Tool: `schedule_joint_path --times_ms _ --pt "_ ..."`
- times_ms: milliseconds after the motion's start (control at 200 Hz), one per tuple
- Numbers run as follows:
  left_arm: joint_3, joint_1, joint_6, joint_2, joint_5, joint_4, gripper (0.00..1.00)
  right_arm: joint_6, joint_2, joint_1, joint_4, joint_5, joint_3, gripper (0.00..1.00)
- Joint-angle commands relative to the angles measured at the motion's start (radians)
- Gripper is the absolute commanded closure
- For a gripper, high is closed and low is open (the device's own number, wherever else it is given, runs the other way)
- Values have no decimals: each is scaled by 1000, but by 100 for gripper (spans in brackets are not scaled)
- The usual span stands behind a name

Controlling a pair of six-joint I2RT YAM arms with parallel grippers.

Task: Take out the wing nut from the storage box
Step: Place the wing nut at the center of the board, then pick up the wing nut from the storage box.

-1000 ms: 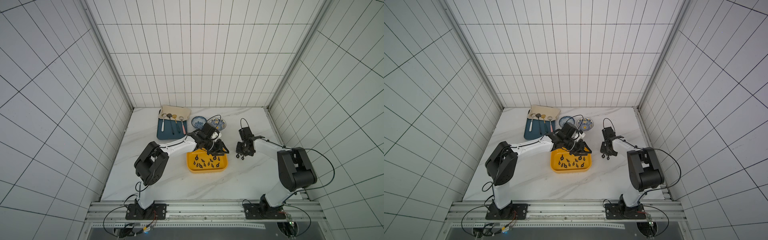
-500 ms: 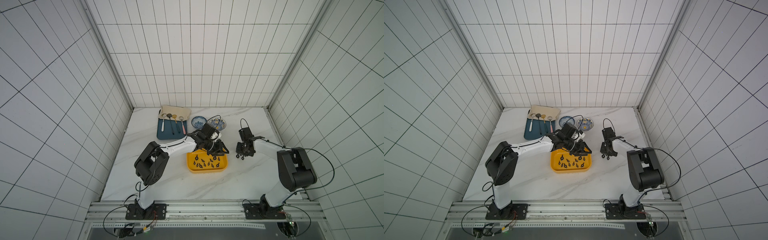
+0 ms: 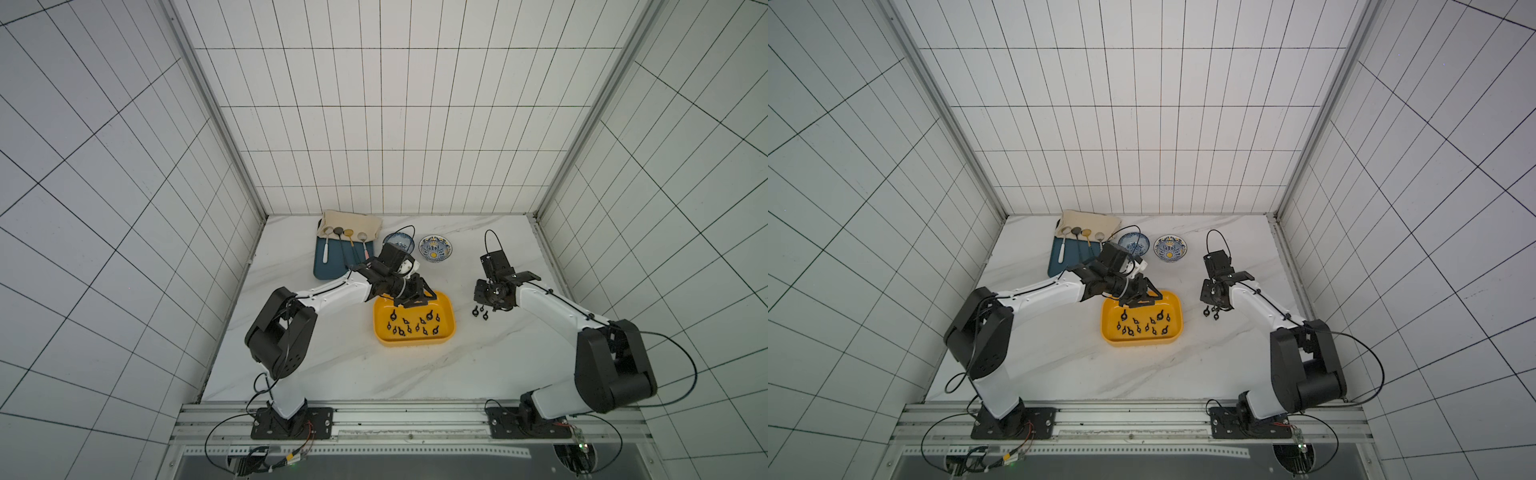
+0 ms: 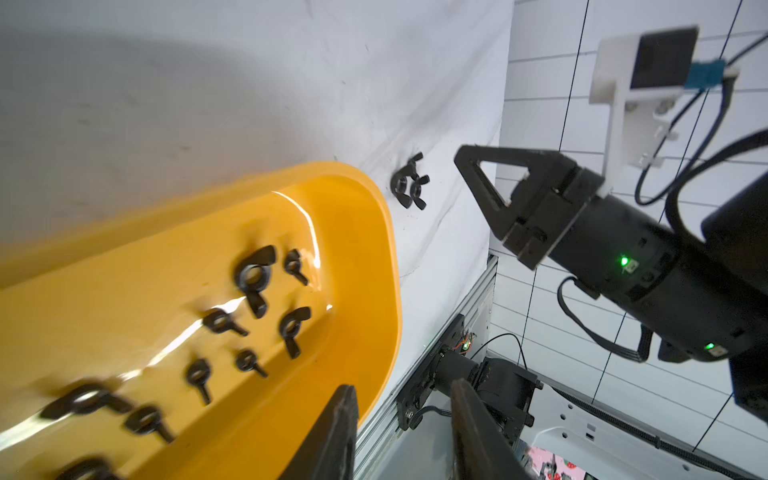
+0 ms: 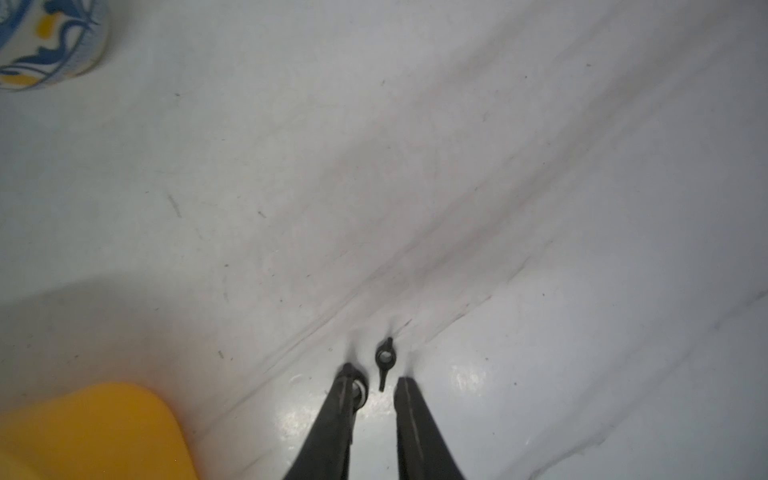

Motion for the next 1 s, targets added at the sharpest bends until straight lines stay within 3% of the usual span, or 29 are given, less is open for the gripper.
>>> schedule_joint_path --times_ms 0,135,345,565,994 --pt "-84 109 22 -110 -13 -10 59 32 -12 121 -81 4 96 76" --pt "-201 262 43 -215 -15 -41 59 96 64 290 -60 -28 185 75" --pt "-318 393 77 -296 19 -78 59 166 235 461 43 -53 293 74" --pt "-325 418 123 -318 28 -128 59 223 402 555 111 -37 391 72" --pt "-329 434 161 -316 45 -152 59 253 533 567 83 16 468 70"
